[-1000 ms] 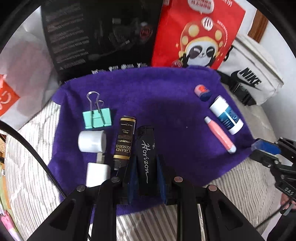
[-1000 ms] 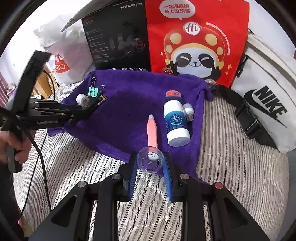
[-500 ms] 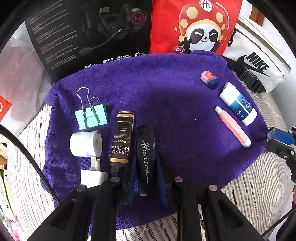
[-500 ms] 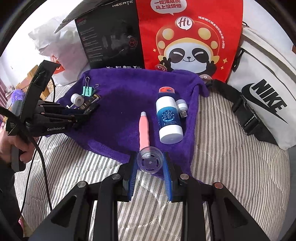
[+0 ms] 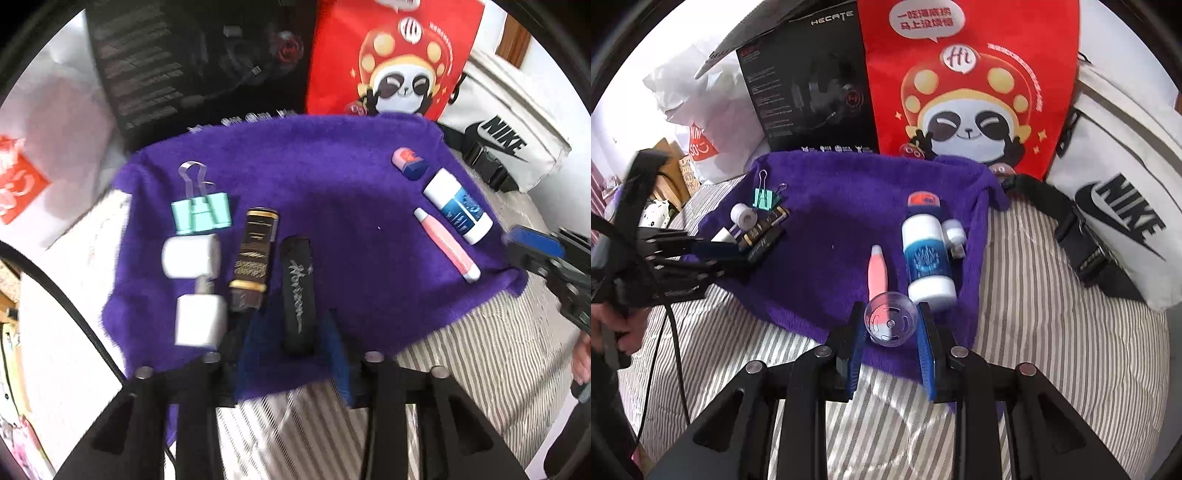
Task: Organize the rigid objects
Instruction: 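Open the left tool to release the Horizon tube while the right tool lowers the cap, then open the right tool to set the clear cap beside the bottle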
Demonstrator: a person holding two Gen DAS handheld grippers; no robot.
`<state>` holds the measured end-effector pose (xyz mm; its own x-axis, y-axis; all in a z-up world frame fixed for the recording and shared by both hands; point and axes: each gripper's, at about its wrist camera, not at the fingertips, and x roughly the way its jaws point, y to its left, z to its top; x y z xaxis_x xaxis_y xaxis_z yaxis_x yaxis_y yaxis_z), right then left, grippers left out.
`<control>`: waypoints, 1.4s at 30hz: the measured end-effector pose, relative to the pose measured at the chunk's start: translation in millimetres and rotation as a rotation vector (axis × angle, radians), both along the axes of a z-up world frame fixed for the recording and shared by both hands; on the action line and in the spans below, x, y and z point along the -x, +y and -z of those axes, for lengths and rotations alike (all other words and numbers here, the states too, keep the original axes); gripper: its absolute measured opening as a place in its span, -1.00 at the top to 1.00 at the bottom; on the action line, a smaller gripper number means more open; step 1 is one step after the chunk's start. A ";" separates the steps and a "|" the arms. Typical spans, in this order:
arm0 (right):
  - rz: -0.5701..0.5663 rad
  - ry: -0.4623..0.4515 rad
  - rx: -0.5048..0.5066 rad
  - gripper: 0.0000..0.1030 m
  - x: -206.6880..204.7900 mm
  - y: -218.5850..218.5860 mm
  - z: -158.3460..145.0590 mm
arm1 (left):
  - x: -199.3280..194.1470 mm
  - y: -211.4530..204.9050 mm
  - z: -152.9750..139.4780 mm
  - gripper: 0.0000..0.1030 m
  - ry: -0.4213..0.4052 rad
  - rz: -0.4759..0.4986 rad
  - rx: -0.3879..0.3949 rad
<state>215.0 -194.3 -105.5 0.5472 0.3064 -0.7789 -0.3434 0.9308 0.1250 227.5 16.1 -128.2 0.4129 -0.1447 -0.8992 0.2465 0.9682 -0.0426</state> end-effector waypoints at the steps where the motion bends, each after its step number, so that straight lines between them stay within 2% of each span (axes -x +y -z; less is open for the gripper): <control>1: -0.002 -0.004 0.006 0.49 -2.2 2.4 0.0 | 5.3 4.6 -5.0 0.12 -0.017 -0.007 0.000; 5: -0.024 -0.030 0.024 0.48 -13.9 16.4 1.4 | 28.7 31.1 -21.8 0.11 -0.061 -0.050 0.039; 12: -0.054 -0.043 0.038 0.49 -42.7 40.9 7.0 | 59.9 63.1 -21.8 0.09 -0.071 -0.111 0.062; 18: -0.056 0.010 0.081 0.49 -83.5 60.8 20.9 | 59.4 77.0 -11.5 0.06 -0.058 -0.134 0.069; 24: -0.048 0.057 0.137 0.49 -106.6 72.7 30.5 | 59.7 83.3 -6.1 0.06 -0.051 -0.139 0.089; 39: -0.069 0.089 0.152 0.47 -117.2 75.5 38.4 | 76.0 77.6 -7.3 0.00 -0.039 -0.115 0.085; 42: -0.078 0.103 0.142 0.30 -113.2 75.9 35.8 | 83.6 78.8 -10.5 -0.01 -0.040 -0.116 0.084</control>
